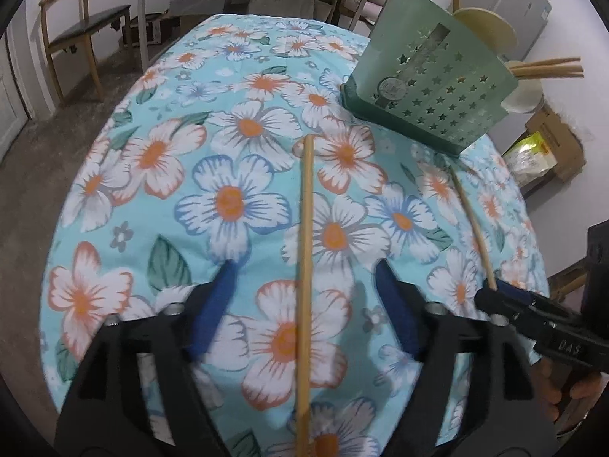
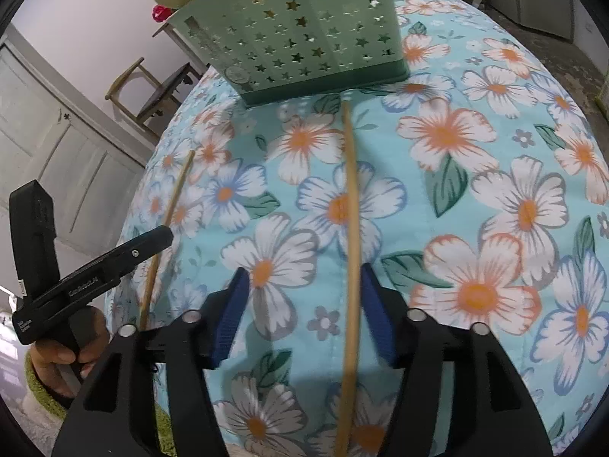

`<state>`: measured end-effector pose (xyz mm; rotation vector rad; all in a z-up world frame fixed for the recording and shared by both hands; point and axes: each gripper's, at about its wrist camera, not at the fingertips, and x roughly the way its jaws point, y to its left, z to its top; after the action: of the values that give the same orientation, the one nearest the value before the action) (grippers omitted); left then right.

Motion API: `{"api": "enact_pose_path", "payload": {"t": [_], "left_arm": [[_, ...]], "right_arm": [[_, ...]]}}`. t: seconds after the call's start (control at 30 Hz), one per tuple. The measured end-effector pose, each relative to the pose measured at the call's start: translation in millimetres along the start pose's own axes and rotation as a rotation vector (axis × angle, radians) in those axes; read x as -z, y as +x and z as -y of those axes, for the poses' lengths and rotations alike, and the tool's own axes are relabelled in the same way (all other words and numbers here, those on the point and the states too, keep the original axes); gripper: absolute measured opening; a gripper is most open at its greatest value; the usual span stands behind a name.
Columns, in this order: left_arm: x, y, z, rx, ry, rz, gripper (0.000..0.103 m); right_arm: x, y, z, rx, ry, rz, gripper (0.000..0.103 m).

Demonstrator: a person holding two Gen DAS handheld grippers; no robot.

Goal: Organize utensils

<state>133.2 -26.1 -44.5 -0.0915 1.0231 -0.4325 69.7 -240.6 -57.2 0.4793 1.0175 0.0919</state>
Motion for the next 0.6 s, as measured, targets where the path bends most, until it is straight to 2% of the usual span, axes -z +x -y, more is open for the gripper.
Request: {"api": "enact_pose_path", "payload": {"t": [0.2, 0.37, 0.6], "left_arm": [[-0.5, 1.3, -2.1, 0.06, -0.031, 0.014, 0.093], [0.1, 2.3, -2.6, 0.076, -0.031, 0.016, 0.094], [-0.3, 1.6, -10.9, 0.12, -0.095, 0.025, 0.095]], "right_arm": [[-1.5, 3.8, -4.5, -0.047, 0.0, 0.001, 0.082], [-3.4, 8.2, -9.5, -0.078, -0.006, -0.003, 0.096], [-3.8, 11.6, -13.7, -0.058, -0.022, 0.0, 0.097]]}}
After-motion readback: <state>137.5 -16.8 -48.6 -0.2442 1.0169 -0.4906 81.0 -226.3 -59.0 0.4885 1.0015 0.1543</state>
